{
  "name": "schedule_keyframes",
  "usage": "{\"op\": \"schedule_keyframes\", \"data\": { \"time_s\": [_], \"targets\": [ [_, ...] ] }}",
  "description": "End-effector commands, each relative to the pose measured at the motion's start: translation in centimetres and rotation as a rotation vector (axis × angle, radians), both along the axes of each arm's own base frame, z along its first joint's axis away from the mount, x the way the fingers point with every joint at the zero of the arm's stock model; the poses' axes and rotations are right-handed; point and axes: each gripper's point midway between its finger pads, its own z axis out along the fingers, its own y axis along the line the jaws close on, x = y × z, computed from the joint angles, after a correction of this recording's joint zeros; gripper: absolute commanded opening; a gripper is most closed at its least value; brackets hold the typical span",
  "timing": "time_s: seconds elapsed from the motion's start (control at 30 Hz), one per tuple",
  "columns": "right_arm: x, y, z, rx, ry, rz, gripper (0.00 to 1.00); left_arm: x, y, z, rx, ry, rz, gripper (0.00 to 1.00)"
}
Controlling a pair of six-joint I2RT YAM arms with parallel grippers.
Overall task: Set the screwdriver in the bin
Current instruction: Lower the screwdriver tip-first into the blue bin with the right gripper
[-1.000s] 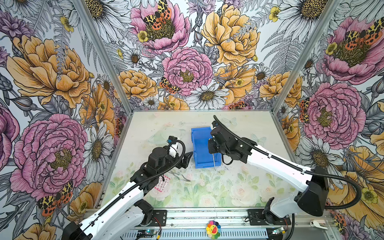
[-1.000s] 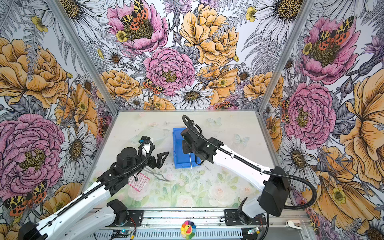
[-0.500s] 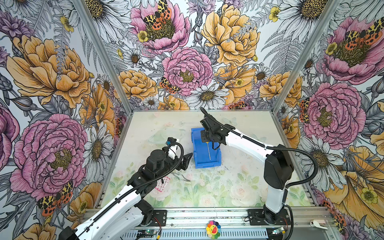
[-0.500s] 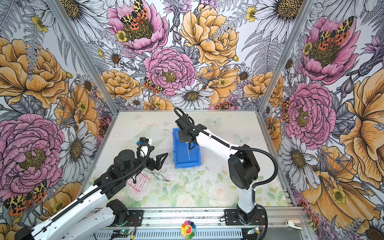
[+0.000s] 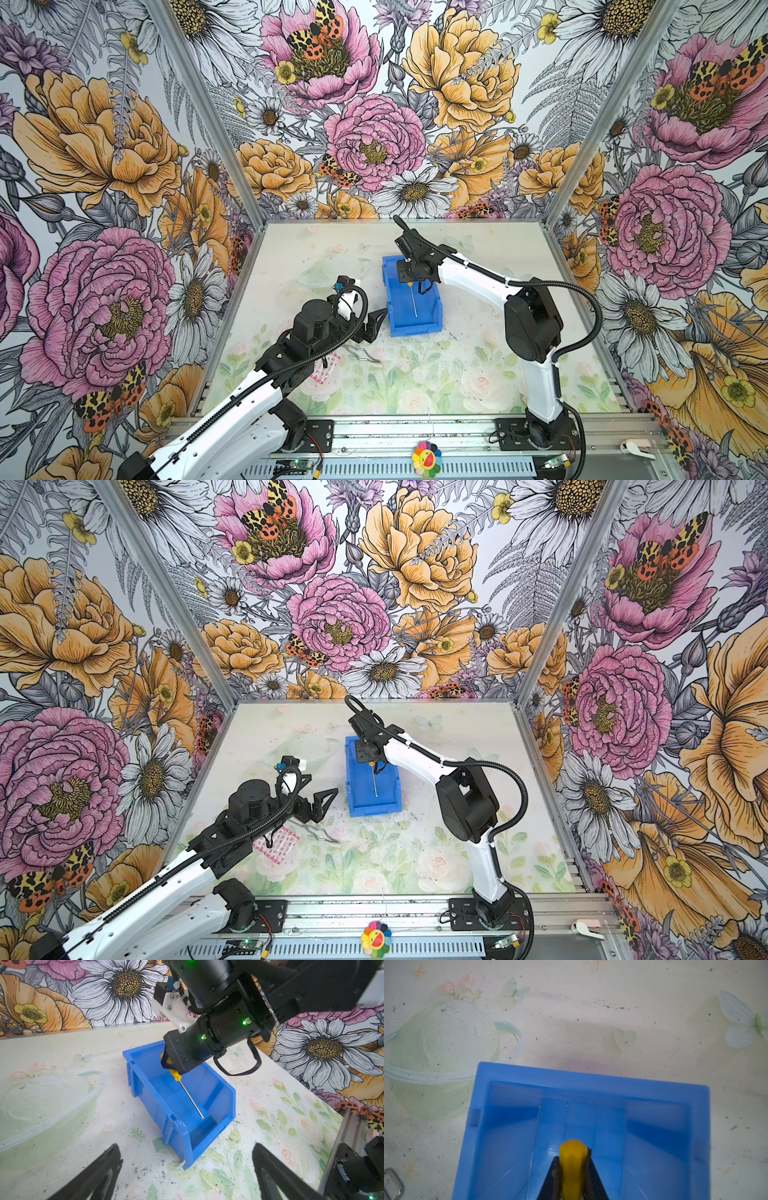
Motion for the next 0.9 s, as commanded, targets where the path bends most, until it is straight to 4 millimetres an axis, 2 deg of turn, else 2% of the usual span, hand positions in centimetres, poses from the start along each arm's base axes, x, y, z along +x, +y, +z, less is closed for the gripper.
{"op": "schedule_keyframes", "data": {
  "time_s": [0.0, 0.27, 0.87],
  "targets": [
    [0.9, 0.3, -0.3, 0.009, 0.001, -0.002, 0.00, -0.4, -0.6, -0.6, -0.017, 0.015, -0.030, 0.99],
    [0.8, 0.3, -3.3, -0.012, 0.054, -0.011, 0.00, -0.2, -0.9, -1.0, -0.013, 0.024, -0.034, 0.99],
    [1.2, -0.5, -7.7, -0.029, 0.132, -0.079, 0.00, -0.1, -0.7, -0.9, -0.010, 0.008, -0.024, 0.99]
  ]
}}
